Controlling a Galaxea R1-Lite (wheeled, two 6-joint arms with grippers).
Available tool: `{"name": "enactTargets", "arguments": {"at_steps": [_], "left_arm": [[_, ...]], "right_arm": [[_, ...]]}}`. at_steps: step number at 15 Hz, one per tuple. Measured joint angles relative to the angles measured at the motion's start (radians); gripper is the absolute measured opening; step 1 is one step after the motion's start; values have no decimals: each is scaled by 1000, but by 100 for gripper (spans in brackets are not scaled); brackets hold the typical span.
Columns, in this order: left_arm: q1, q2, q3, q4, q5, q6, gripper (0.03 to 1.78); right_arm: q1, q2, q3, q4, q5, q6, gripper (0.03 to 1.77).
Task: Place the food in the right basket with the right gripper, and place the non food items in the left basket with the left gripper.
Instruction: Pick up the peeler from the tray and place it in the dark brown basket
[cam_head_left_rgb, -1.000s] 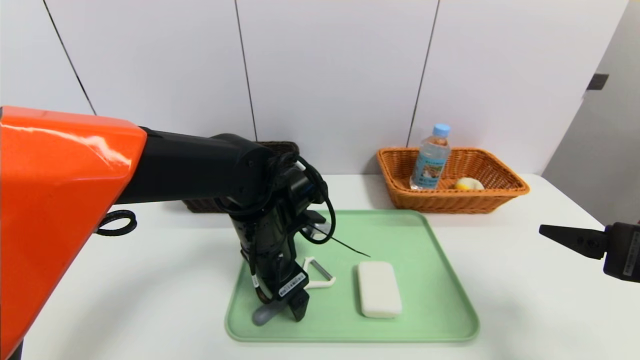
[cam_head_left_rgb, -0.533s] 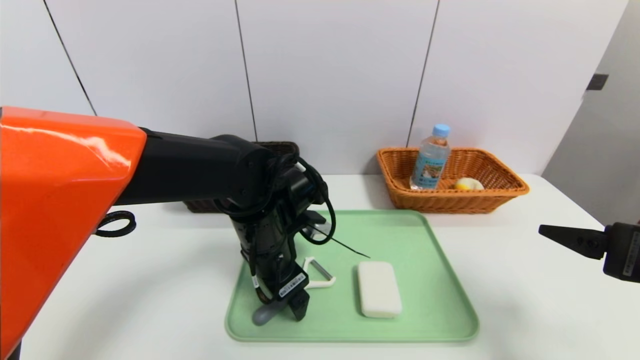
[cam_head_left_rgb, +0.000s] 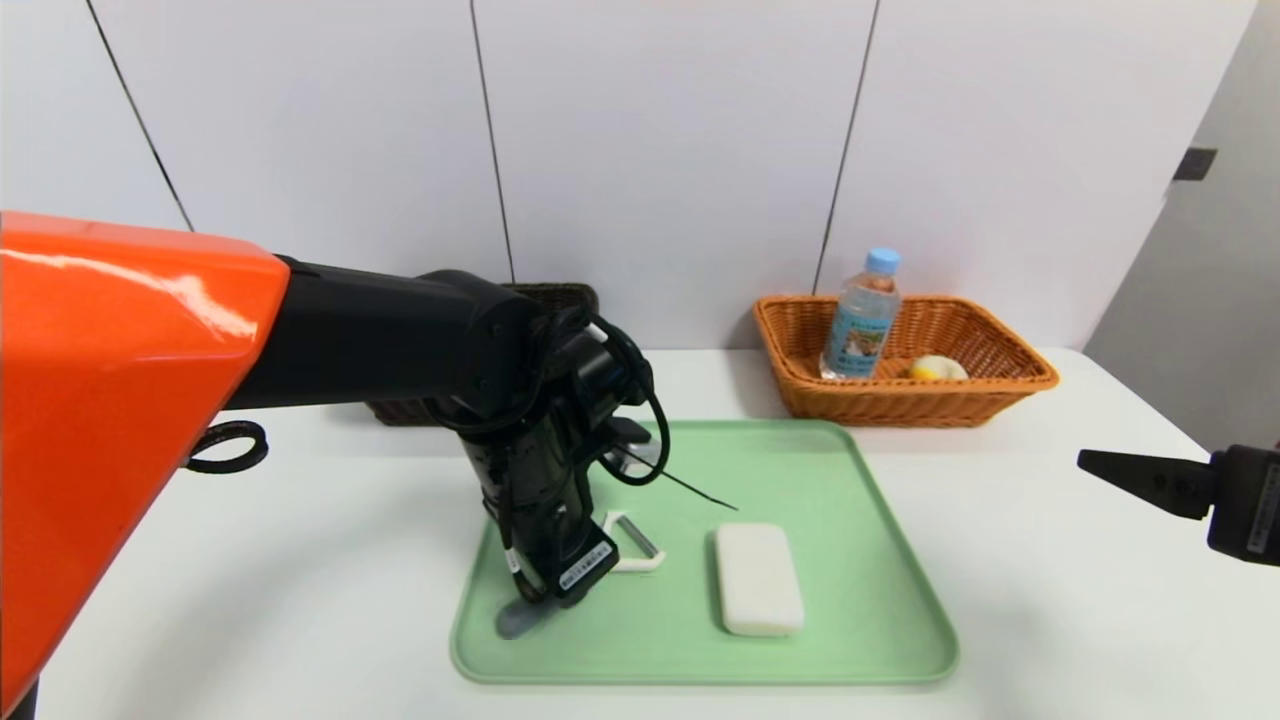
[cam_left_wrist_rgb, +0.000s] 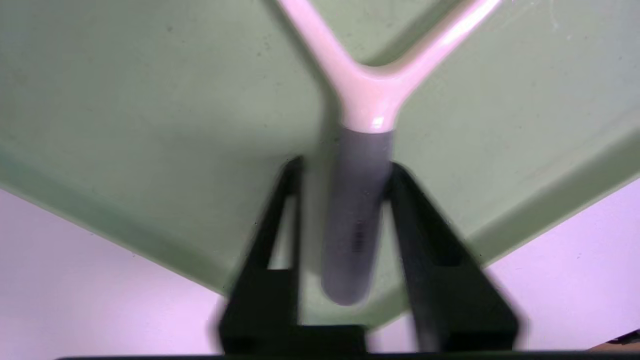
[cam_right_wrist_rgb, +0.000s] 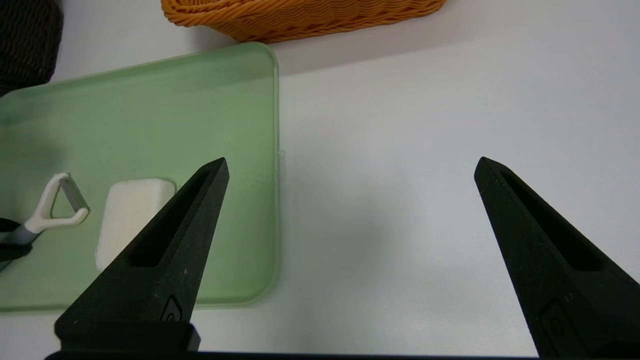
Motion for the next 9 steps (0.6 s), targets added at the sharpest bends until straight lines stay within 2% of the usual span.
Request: {"name": "enactTargets", "arguments": {"at_steps": [1,9], "left_arm": [[0,0,0,0,-3,-1,26],[-1,-30,-31,5,-30,-2,26]], "right_arm": [[0,0,0,0,-1,0,170],[-1,-1,-3,0,0,0,170]]}}
